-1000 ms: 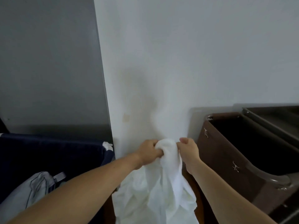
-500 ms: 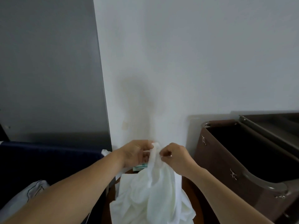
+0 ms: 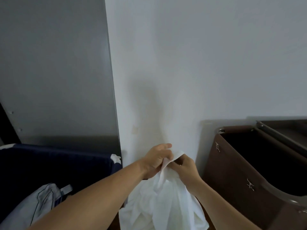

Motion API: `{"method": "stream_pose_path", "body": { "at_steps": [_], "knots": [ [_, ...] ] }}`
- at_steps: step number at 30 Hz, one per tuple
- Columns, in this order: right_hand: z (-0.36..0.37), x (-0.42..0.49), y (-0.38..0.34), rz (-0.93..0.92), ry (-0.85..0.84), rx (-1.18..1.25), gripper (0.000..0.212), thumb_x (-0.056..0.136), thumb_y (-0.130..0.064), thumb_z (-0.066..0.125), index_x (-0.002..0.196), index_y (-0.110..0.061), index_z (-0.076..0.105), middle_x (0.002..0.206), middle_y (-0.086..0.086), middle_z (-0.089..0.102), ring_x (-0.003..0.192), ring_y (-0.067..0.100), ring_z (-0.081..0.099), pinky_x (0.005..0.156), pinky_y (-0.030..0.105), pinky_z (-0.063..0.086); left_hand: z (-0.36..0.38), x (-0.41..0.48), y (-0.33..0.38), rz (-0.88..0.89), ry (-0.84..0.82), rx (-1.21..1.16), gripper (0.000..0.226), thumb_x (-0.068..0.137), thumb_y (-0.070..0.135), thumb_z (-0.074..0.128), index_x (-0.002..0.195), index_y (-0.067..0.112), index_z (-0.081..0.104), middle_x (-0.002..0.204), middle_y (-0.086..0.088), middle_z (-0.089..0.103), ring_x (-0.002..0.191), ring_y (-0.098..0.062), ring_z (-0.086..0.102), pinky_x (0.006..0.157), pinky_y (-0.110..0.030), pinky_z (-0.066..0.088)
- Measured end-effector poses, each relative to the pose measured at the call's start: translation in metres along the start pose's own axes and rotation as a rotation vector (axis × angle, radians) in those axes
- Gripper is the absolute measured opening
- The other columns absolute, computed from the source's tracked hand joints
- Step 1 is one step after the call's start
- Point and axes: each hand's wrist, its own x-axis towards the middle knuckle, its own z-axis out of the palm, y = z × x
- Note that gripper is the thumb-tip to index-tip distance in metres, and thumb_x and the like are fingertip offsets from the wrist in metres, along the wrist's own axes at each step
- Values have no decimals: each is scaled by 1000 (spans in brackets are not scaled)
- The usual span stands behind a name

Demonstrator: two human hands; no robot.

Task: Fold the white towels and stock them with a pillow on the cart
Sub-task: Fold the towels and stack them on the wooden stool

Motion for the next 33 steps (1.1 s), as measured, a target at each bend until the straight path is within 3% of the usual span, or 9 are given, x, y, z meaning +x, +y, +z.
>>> {"method": "stream_pose_path", "body": {
  "at_steps": [6, 11, 14, 18, 20, 22, 24, 29, 33],
  "knots": [
    [-3, -1, 6, 74, -86, -78, 18, 90, -23, 67, 101, -10, 64, 100, 10, 71, 90, 27, 70, 77, 39, 59, -3, 7, -9, -35, -53, -30, 82, 57, 22, 74, 133, 17, 44, 114, -22, 60, 97, -33, 61, 88, -43, 47],
    [-10, 10, 0, 56, 132, -143, 8, 87, -7, 62, 82, -9, 68, 74, -1, 69, 68, 16, 64, 54, 20, 48, -11, -5, -21, 65, -165, 308, 67, 76, 21, 79, 136, 20, 50, 127, -7, 63, 113, -26, 64, 100, -45, 51],
    [-11, 17, 0, 40, 175, -247, 18, 86, -6, 60, 70, -14, 58, 66, -5, 60, 58, 9, 52, 45, 14, 36, -12, -14, -27, 12, -197, 504, 42, 81, 21, 76, 120, 26, 62, 114, -2, 69, 101, -19, 68, 92, -36, 56],
    [-9, 24, 2, 51, 139, -293, 30, 87, -7, 60, 61, -14, 49, 57, -5, 51, 53, 10, 45, 48, 18, 36, -8, -15, -27, 132, 69, 804, 22, 84, 20, 57, 101, 31, 63, 88, 9, 66, 72, -7, 62, 75, -27, 56],
    [-12, 27, 2, 74, 130, -251, 33, 87, -9, 61, 58, -12, 45, 54, -3, 47, 52, 13, 42, 50, 24, 37, -14, -15, -23, 243, 138, 976, 39, 80, 29, 55, 118, 33, 59, 100, 9, 68, 84, -12, 64, 84, -39, 56],
    [-14, 28, 2, 93, 133, -197, 36, 87, -10, 62, 55, -13, 43, 50, -3, 41, 50, 14, 38, 50, 26, 36, -24, -16, -24, 251, 100, 1265, 76, 78, 43, 63, 146, 35, 31, 138, 11, 52, 113, -17, 58, 97, -40, 50],
    [-16, 30, 2, 132, 138, -144, 36, 86, -11, 61, 54, -12, 44, 50, -1, 39, 52, 16, 37, 54, 28, 34, -28, -19, -29, 239, 71, 1482, 97, 77, 48, 68, 152, 35, 8, 147, 11, 38, 118, -22, 54, 99, -41, 49],
    [-20, 35, -1, 223, 60, -90, 37, 77, -29, 64, 76, 7, 64, 68, 18, 64, 62, 28, 58, 63, 37, 46, -34, -8, -21, 282, 191, 1001, 19, 95, 22, 52, 114, 19, 54, 94, 3, 63, 80, -14, 57, 78, -34, 52],
    [-22, 35, -11, 223, -41, -74, 36, 90, -26, 61, 91, 9, 61, 80, 16, 67, 70, 32, 64, 69, 43, 50, -27, 1, 3, 296, 370, 725, 23, 101, 27, 46, 92, 9, 56, 79, -1, 55, 68, -12, 46, 63, -27, 42]
  ]
}}
